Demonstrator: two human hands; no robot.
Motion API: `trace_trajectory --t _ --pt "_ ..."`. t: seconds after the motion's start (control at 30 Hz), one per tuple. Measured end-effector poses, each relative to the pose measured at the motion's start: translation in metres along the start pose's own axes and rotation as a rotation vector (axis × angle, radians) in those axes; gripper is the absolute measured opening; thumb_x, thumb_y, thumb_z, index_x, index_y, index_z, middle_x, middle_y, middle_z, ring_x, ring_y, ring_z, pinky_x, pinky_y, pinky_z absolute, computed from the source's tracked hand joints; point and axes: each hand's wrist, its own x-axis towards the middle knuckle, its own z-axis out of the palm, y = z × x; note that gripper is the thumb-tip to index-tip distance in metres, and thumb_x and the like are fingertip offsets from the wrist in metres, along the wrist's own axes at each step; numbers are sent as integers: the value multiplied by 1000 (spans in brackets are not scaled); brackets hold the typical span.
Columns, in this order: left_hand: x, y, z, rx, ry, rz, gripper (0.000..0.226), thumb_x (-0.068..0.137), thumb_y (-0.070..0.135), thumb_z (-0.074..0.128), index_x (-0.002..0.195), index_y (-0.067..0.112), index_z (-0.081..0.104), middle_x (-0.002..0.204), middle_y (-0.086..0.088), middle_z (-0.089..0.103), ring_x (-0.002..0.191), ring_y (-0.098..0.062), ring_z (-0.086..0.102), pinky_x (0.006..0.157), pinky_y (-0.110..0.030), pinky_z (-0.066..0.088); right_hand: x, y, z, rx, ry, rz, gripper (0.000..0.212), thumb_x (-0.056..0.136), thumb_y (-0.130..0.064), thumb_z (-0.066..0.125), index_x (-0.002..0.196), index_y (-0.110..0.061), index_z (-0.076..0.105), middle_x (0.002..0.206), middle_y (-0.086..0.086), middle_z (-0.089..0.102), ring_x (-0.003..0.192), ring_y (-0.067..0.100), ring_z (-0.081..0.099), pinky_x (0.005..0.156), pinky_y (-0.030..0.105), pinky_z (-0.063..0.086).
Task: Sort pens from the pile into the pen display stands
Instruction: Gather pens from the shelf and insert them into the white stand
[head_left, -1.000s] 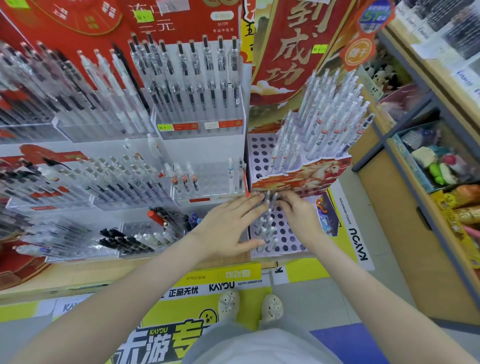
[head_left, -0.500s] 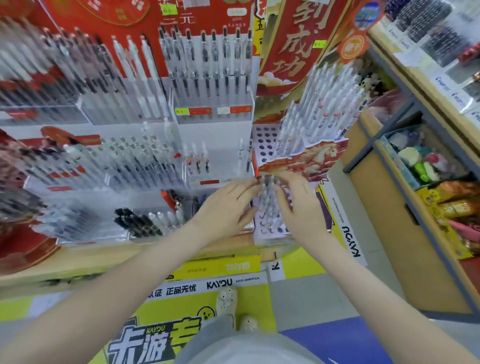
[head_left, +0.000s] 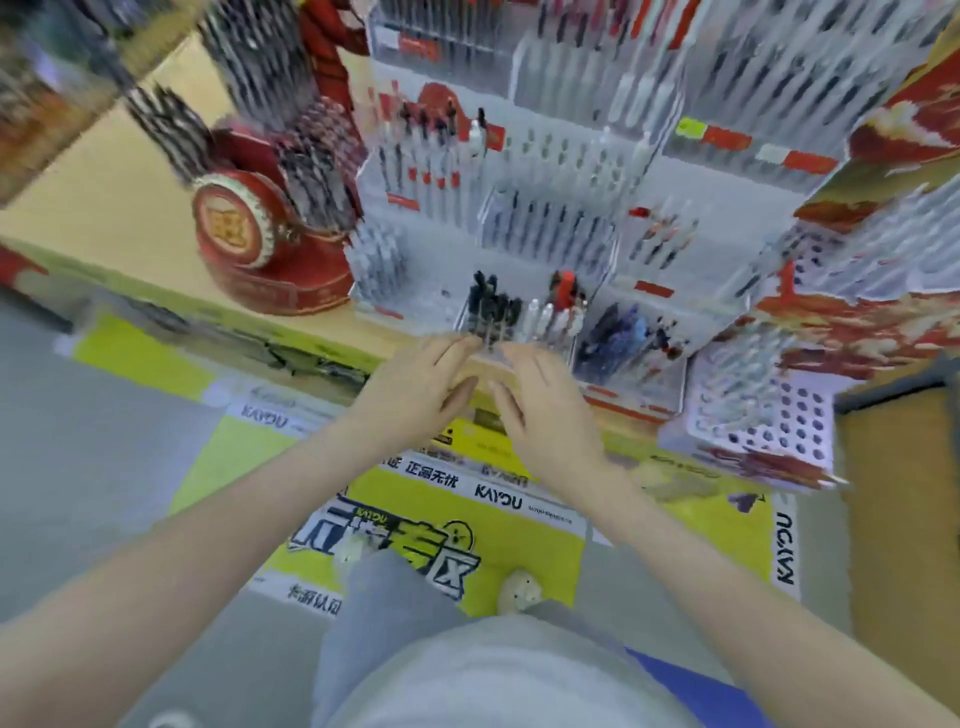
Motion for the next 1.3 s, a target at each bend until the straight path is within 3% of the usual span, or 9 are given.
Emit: trace_trajectory --t 0.2,0.37,0.53,0.73,0.87,0.97,1.03,1.17,1.3 --pt "-70 -111 -42 12 22 -88 38 88 18 58 119 -4 60 111 -19 65 96 -34 63 80 -40 54 57 -88 80 21 -166 -34 47 96 -34 34 128 -3 50 121 12 59 112 24 50 97 38 42" --pt "-118 -220 -101 84 17 -176 42 91 27 47 117 -4 61 112 -18 65 96 -34 64 80 -39 52 122 -176 157 64 -171 -53 44 97 -23 49 137 -4 44 133 10 53 122 22 45 106 28 31" --pt "-126 -322 -135 119 -6 -248 48 92 32 46 119 -5 58 114 -21 64 97 -37 64 78 -43 56 201 -239 218 74 -169 -17 49 98 -23 47 142 -3 37 142 13 44 132 25 36 111 32 25" --pt "-102 -444 -146 129 -110 -293 54 93 38 40 123 -4 57 117 -20 63 101 -35 63 81 -40 54 301 -272 298 24 -204 11 47 98 -21 47 139 1 38 137 16 46 128 30 41 108 37 30" --pt "-76 -526 -158 81 -209 -338 59 92 43 36 128 -1 54 123 -20 60 107 -36 61 83 -43 55 368 -286 347 52 -265 97 49 101 -27 38 144 -5 31 144 11 39 133 24 32 109 30 23" --pt "-63 -557 -163 134 -165 -255 56 94 40 46 132 -2 51 127 -22 58 112 -37 59 88 -42 51 390 -293 368 81 -268 156 48 100 -26 39 142 -4 33 142 12 42 131 27 36 107 33 27" --pt "-21 -654 -187 71 -274 -250 56 96 38 50 138 1 45 136 -20 52 122 -35 52 94 -42 47 475 -314 415 96 -239 298 47 100 -24 42 140 -1 37 139 14 45 128 30 39 105 34 29" --pt "8 -681 -185 106 -302 -171 61 98 43 44 146 8 32 149 -15 37 136 -29 37 108 -36 32 497 -300 435 61 -215 424 45 97 -19 47 136 4 42 134 20 49 125 36 43 106 39 32" --pt "49 -769 -191 67 -384 -20 59 96 40 51 141 4 40 143 -20 44 127 -36 46 98 -46 44 557 -307 479 -1 -134 621 46 97 -20 47 137 3 40 136 20 47 127 35 41 106 38 30"
